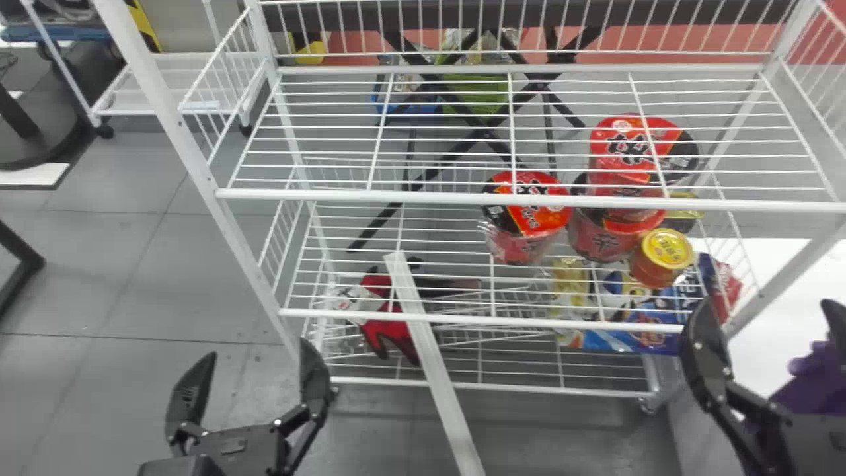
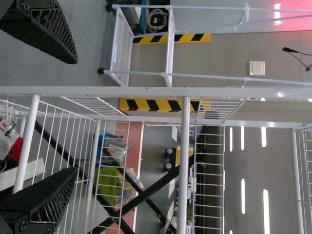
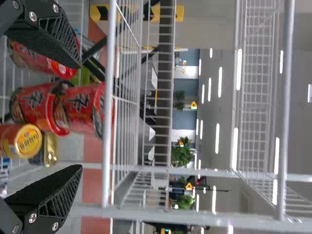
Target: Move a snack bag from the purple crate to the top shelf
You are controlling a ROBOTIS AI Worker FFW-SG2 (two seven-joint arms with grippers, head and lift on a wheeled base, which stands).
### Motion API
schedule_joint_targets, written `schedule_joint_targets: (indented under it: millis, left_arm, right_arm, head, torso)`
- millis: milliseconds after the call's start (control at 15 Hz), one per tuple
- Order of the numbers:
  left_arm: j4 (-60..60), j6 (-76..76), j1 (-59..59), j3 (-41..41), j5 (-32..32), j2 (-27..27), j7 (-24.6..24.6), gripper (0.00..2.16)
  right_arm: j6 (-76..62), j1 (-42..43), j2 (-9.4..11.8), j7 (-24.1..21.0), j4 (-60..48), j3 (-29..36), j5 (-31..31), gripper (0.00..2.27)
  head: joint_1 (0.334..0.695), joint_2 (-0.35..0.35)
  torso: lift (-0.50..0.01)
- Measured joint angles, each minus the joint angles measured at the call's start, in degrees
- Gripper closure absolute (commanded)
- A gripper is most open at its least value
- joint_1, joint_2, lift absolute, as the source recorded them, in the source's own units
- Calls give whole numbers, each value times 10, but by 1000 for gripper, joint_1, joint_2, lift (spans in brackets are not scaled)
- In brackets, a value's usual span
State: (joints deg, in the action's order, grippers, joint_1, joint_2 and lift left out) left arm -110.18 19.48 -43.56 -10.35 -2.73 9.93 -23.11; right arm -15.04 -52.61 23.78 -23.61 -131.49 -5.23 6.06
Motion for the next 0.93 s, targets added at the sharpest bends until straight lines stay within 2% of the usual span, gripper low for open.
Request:
schedule_joint_targets:
  millis: [200, 267, 333, 467, 533, 600, 733, 933]
  left_arm:
    - [7, -4, 9, 0, -7, 3, 4, -2]
    - [10, -5, 12, 0, -11, 5, 5, -2]
    - [13, -6, 15, 1, -15, 9, 5, -2]
    - [19, -6, 22, 1, -22, 12, 8, -2]
    - [25, -6, 26, 1, -26, 13, 10, -2]
    - [29, -7, 30, 2, -29, 14, 11, -2]
    - [37, -8, 37, 3, -34, 14, 17, -2]
    - [51, -10, 48, 3, -39, 14, 18, -2]
  right_arm:
    - [19, -29, -6, 1, -35, 91, 53, 76]
    - [26, -34, -11, 4, -36, 118, 73, 76]
    - [39, -39, -18, 8, -35, 144, 93, 76]
    - [79, -48, -30, 25, -33, 196, 142, 76]
    - [106, -53, -37, 36, -32, 226, 172, 76]
    - [128, -57, -43, 46, -30, 250, 193, 76]
    - [198, -61, -60, 96, -27, 313, 253, 76]
    - [305, -53, -86, 154, -14, 395, 324, 76]
  head:
    - [695, -106]
    - [695, -165]
    - [695, -187]
    - [695, -233]
    - [695, -287]
    - [695, -310]
    - [695, -350]
    - [695, -350]
  torso:
    - [-452]
    - [-452]
    - [-452]
    - [-452]
    - [-452]
    - [-452]
    - [-452]
    - [-452]
